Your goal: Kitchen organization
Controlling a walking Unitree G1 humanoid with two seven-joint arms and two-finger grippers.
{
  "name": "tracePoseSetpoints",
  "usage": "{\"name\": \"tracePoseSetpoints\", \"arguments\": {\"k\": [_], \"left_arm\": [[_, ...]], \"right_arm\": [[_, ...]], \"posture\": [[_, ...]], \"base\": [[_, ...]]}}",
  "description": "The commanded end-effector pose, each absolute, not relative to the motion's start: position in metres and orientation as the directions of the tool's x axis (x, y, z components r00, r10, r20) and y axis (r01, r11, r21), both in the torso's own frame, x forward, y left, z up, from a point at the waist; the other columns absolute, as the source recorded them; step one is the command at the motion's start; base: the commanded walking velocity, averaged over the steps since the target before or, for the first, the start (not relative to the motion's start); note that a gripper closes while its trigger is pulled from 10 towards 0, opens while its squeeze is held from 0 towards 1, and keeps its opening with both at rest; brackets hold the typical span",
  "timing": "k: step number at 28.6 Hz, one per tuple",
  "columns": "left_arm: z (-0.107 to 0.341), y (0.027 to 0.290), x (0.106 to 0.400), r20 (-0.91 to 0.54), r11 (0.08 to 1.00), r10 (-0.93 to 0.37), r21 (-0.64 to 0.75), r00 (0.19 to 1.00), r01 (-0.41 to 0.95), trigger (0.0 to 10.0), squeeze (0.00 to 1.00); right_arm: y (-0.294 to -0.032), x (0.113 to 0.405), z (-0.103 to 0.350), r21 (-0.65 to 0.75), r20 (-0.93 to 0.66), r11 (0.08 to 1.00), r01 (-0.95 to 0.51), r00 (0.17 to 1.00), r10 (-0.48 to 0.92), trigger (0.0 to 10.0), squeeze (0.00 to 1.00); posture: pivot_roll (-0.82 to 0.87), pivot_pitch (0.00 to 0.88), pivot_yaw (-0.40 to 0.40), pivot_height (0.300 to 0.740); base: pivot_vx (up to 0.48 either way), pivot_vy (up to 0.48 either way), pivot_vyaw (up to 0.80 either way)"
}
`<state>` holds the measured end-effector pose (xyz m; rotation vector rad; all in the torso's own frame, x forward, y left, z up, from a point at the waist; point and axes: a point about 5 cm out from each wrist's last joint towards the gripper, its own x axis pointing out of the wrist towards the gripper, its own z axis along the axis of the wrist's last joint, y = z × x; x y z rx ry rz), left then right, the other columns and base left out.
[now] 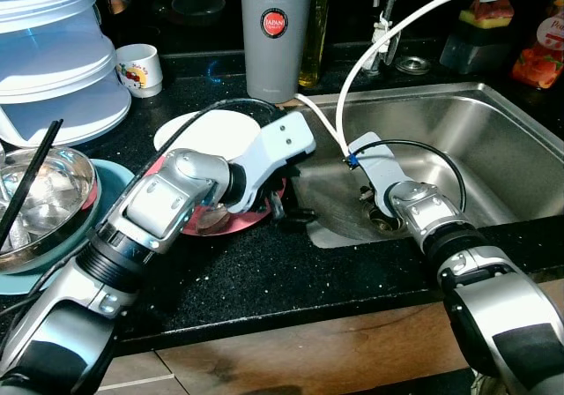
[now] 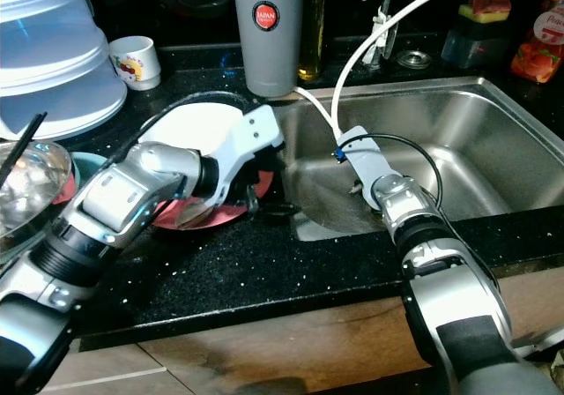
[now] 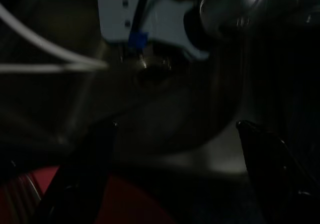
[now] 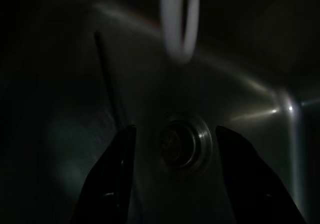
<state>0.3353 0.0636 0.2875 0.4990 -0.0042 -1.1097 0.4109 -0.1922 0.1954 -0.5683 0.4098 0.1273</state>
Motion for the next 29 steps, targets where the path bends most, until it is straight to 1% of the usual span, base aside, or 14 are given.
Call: {"name": "tracePoseSetpoints", "arguments": {"k": [1,3,4,5,10,13,14,15,17,19,21,24,27,29], "left_arm": [[0.304,0.061,0.331,-0.153,0.352,-0.886,0.39,0.437,0.851,10.0,0.0],[0.32,0.06,0.327,-0.052,0.374,-0.906,0.361,0.42,0.854,10.0,0.0],[0.349,0.065,0.313,0.098,0.375,-0.927,0.308,0.363,0.875,10.0,0.0],[0.356,0.069,0.306,0.13,0.357,-0.934,0.286,0.333,0.889,10.0,0.0],[0.366,0.089,0.29,0.11,0.327,-0.945,0.309,0.308,0.893,10.0,0.0],[0.366,0.103,0.288,0.06,0.361,-0.929,0.37,0.365,0.856,10.0,0.0],[0.366,0.119,0.289,0.003,0.406,-0.891,0.453,0.454,0.794,10.0,0.0],[0.366,0.119,0.289,0.003,0.406,-0.891,0.453,0.454,0.794,10.0,0.0],[0.368,0.157,0.305,-0.041,0.533,-0.693,0.642,0.72,0.551,10.0,0.0],[0.366,0.177,0.312,-0.007,0.627,-0.538,0.666,0.843,0.405,10.0,0.0],[0.366,0.177,0.312,-0.007,0.627,-0.538,0.666,0.843,0.405,10.0,0.0],[0.359,0.205,0.312,0.029,0.803,-0.393,0.498,0.919,0.328,10.0,0.0],[0.357,0.216,0.312,0.028,0.845,-0.346,0.443,0.938,0.299,10.0,0.0],[0.346,0.241,0.316,0.0,0.9,-0.264,0.359,0.965,0.246,10.0,0.0]], "right_arm": [[-0.194,0.413,0.205,-0.5,-0.374,0.843,-0.198,0.927,-0.004,10.0,0.0],[-0.195,0.416,0.216,-0.494,-0.334,0.852,-0.17,0.943,-0.005,10.0,0.0],[-0.193,0.419,0.24,-0.434,-0.24,0.891,-0.134,0.97,0.029,10.0,0.0],[-0.192,0.42,0.248,-0.404,-0.2,0.905,-0.131,0.978,0.052,10.0,0.0],[-0.178,0.419,0.267,-0.293,-0.093,0.937,-0.19,0.981,0.17,10.0,0.0],[-0.173,0.418,0.27,-0.265,-0.078,0.938,-0.222,0.975,0.209,10.0,0.0],[-0.167,0.417,0.271,-0.243,-0.072,0.936,-0.254,0.967,0.244,10.0,0.0],[-0.167,0.417,0.271,-0.243,-0.072,0.936,-0.254,0.967,0.244,10.0,0.0],[-0.151,0.413,0.272,-0.224,-0.068,0.92,-0.323,0.946,0.316,10.0,0.0],[-0.141,0.41,0.272,-0.216,-0.06,0.908,-0.359,0.933,0.355,10.0,0.0],[-0.141,0.41,0.272,-0.216,-0.06,0.908,-0.359,0.933,0.355,10.0,0.0],[-0.139,0.408,0.274,-0.185,-0.042,0.914,-0.361,0.932,0.359,10.0,0.0],[-0.138,0.407,0.275,-0.174,-0.035,0.916,-0.361,0.932,0.361,10.0,0.0],[-0.133,0.406,0.278,-0.154,-0.017,0.915,-0.372,0.927,0.374,10.0,0.0]], "posture": [[0.02,0.084,-0.014,0.74],[0.02,0.082,-0.016,0.74],[0.02,0.09,-0.022,0.74],[0.02,0.09,-0.023,0.74],[0.03,0.049,-0.032,0.74],[0.03,0.049,-0.03,0.74],[0.03,0.049,-0.028,0.74],[0.03,0.049,-0.028,0.74],[0.05,0.048,-0.04,0.74],[0.06,0.046,-0.044,0.74],[0.06,0.046,-0.044,0.74],[0.06,0.065,-0.051,0.74],[0.07,0.059,-0.051,0.74],[0.08,0.072,-0.053,0.74]], "base": [[0.0,0.0,0.0],[0.0,0.0,0.0],[0.0,0.0,0.0],[0.0,0.0,0.0],[0.0,0.0,0.0],[0.0,0.0,0.0],[0.0,0.0,0.0],[0.0,0.0,0.0],[0.0,0.0,0.0],[0.0,0.0,0.0],[0.0,0.0,0.0],[0.0,0.0,0.0],[0.0,0.0,0.0],[0.0,0.0,0.0]]}}
